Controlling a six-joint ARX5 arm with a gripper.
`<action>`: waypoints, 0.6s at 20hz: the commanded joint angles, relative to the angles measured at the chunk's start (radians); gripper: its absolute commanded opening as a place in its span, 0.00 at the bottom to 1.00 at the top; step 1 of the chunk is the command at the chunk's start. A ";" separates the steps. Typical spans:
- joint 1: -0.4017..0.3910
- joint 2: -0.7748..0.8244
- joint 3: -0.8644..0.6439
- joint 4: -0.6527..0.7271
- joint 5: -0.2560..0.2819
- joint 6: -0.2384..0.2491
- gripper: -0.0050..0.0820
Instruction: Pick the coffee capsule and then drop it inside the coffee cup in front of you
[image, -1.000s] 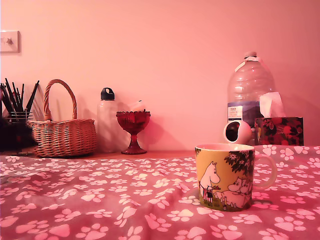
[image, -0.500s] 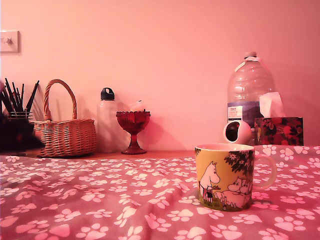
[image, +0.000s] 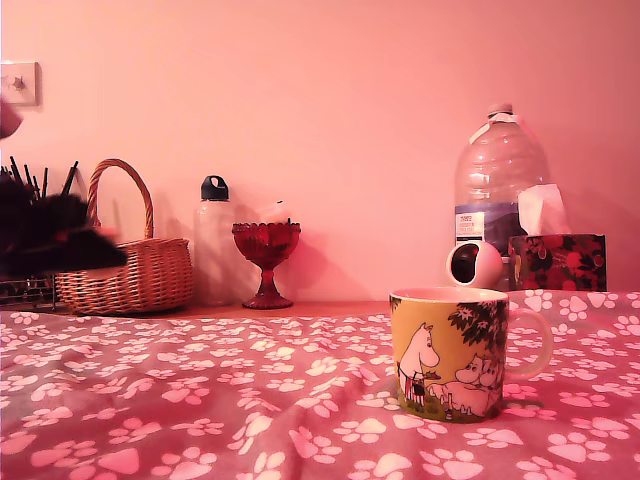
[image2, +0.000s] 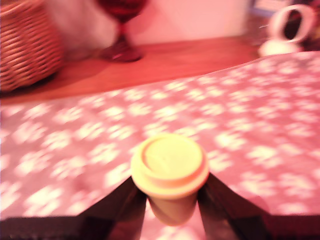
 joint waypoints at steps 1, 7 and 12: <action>-0.029 -0.021 -0.017 -0.024 -0.002 -0.003 0.20; -0.168 -0.080 -0.017 -0.098 -0.003 -0.003 0.20; -0.270 -0.117 -0.017 -0.134 -0.002 -0.003 0.20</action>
